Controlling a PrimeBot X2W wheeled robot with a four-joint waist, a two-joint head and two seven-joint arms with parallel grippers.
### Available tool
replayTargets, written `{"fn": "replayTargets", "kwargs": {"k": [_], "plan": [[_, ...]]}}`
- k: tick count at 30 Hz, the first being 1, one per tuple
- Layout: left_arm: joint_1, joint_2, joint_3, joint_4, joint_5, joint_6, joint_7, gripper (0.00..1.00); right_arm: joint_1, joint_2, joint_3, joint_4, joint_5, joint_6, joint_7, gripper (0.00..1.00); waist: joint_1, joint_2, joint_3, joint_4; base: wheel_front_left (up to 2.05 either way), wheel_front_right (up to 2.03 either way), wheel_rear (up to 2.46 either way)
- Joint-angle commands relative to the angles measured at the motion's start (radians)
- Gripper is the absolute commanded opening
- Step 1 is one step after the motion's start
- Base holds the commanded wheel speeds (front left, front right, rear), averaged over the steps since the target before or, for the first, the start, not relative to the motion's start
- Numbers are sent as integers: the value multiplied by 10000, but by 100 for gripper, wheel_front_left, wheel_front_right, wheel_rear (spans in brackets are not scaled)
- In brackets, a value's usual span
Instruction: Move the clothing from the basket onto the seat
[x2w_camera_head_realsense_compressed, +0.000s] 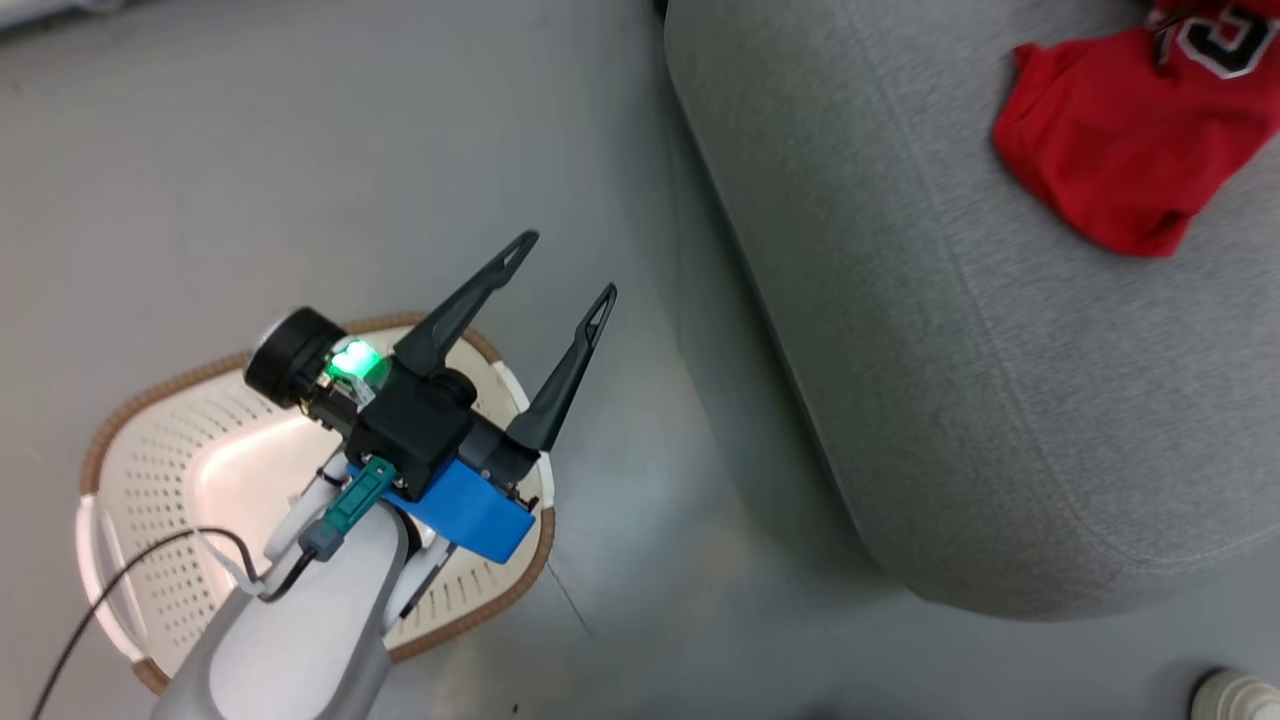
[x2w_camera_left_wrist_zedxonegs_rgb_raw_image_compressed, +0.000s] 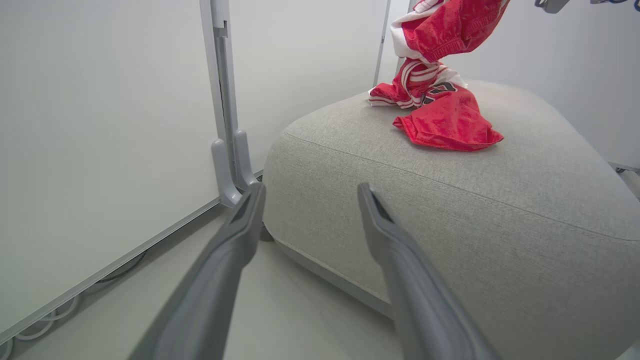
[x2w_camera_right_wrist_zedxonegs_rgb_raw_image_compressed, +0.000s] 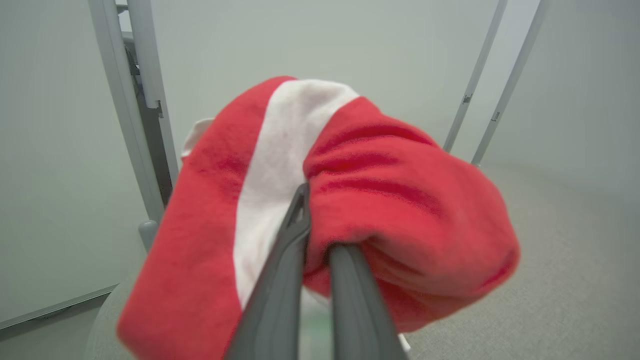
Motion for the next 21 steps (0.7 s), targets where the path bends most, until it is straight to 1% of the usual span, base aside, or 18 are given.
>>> {"fn": "replayTargets", "kwargs": {"k": [1,4,7,12,15,16,17,21], "plan": [[-223,130,-54,-117,63,-39,-29,100,-15,-9,-343,-75,-135,-7,-23,0,-2,0,1186,197,0,0,0],[-574,280,-188,-331,142,-39,3,100,479,63,-1292,-189,-481,-9,-23,0,-2,0,1671,238,0,0,0],[-782,367,-248,-505,154,-39,46,100,938,355,-2098,-308,-991,-9,-27,0,-2,0,1997,253,0,0,0],[-1086,505,-298,-684,130,-39,103,100,1525,887,-3241,-444,-1823,-9,-26,0,-2,0,2409,332,0,0,0],[-1151,515,-256,-684,66,17,79,100,1694,1126,-3730,-557,-2270,-9,-27,0,-2,0,2486,389,0,0,0],[-1152,501,-253,-661,55,31,65,100,1732,1183,-3869,-606,-2427,-7,-27,43,-2,0,2476,421,0,0,0],[-1128,473,-258,-624,48,49,54,100,1800,1246,-3984,-675,-2580,-7,-27,99,-2,0,2438,456,0,0,0],[-936,300,-254,-407,-116,95,6,100,2038,1371,-4302,-893,-3167,-9,-27,100,-2,0,2106,630,0,0,0]]}}
